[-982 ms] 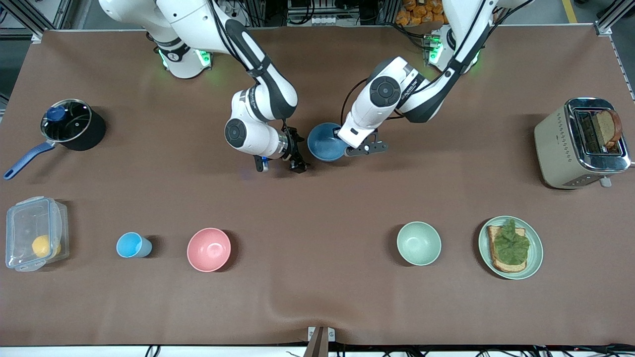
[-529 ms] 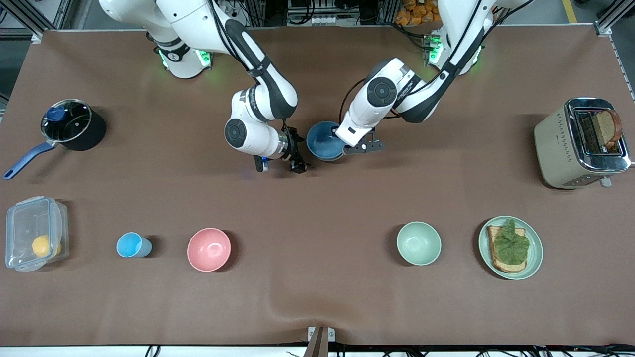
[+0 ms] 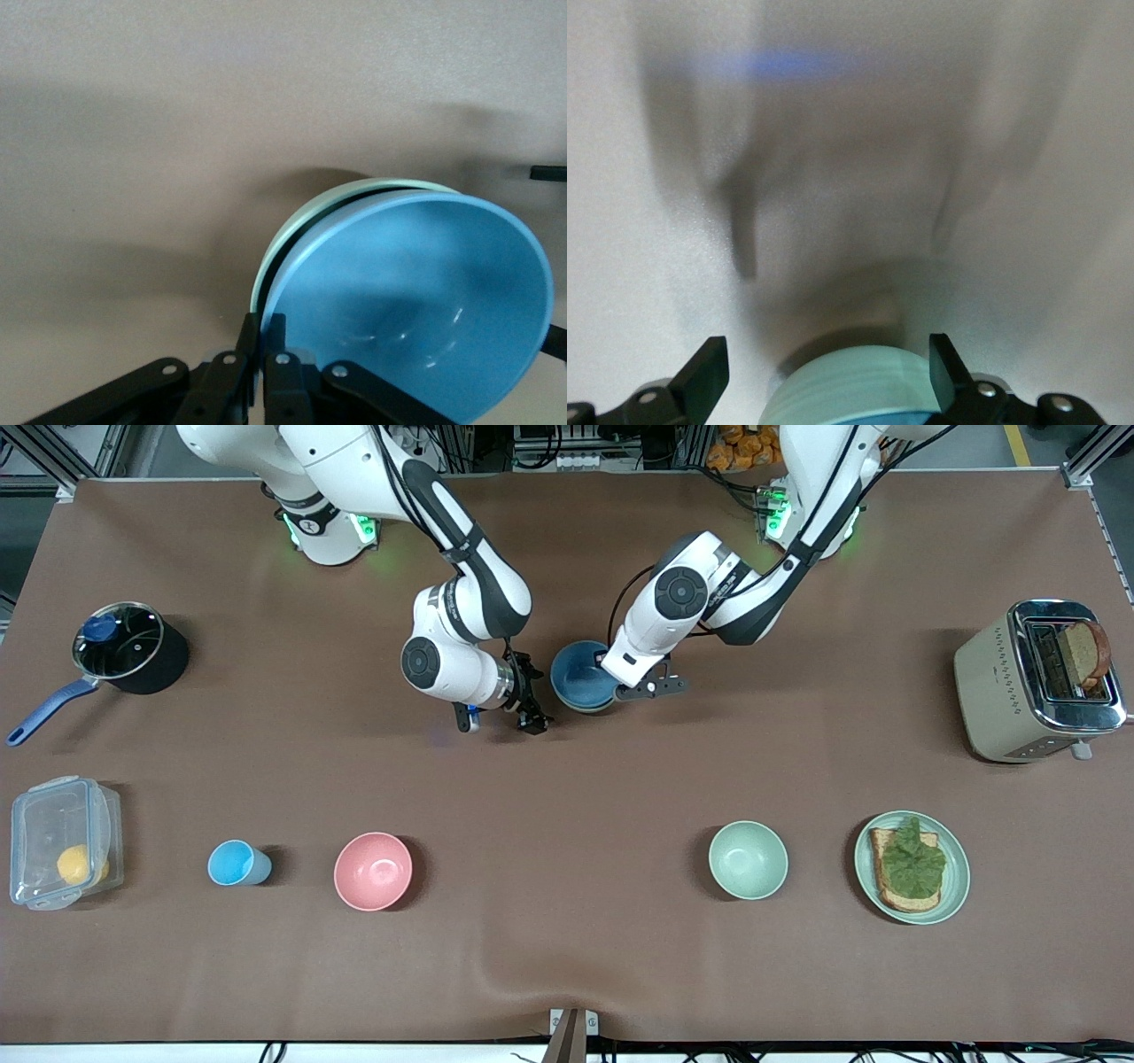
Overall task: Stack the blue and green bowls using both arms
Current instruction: 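Lower the blue bowl into the green bowl and open the left gripper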
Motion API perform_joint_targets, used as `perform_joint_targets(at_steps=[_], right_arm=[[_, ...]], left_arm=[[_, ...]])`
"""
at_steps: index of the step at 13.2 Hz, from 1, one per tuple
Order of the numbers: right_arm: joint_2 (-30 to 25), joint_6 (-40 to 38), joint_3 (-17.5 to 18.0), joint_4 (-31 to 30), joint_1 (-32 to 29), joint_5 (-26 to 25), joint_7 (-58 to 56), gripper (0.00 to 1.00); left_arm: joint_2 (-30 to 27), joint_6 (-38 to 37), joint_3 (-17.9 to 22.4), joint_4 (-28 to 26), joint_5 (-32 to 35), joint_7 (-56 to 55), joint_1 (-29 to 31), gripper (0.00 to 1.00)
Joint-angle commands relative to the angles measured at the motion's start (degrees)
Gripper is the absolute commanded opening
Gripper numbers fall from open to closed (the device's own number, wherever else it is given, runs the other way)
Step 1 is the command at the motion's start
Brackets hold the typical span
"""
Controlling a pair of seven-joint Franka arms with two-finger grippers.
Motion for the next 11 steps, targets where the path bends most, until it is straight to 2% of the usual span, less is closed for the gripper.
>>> perform_joint_targets(at_steps=[1,3,4,8,10,11], right_arm=[[-1.01,-0.3,0.39,-0.39,-0.59,1.06,-1.2,1.0],[-1.01,-0.3,0.39,-0.39,-0.59,1.06,-1.2,1.0],[-1.01,-0.3,0.3,-0.39,-0.59,1.06,-1.2,1.0],[-1.71,-1.7,0.04,-0.65,-0.68,0.27,-1.46,1.0],[-3.46,-3.19,-1.27,-2.4,-0.68,-3.66,-1.47,1.0],[-4.26,-5.81,-2.76,-2.58,-0.68,-6.04,-1.47,1.0]], left_arm=[[0.1,1.17,-0.02,-0.33,-0.79,-2.59,0.09,0.16],[0.1,1.08,-0.02,0.19,-0.79,-2.59,0.7,0.74],[0.01,1.08,-0.02,0.37,-0.79,-2.68,0.62,1.0],[-3.31,0.2,0.33,2.65,-0.79,-2.86,1.4,1.0],[-7.09,-2.51,0.33,4.4,-0.79,-3.12,4.21,1.0],[-8.85,-6.61,0.33,6.76,-0.7,-2.69,5.87,1.0]])
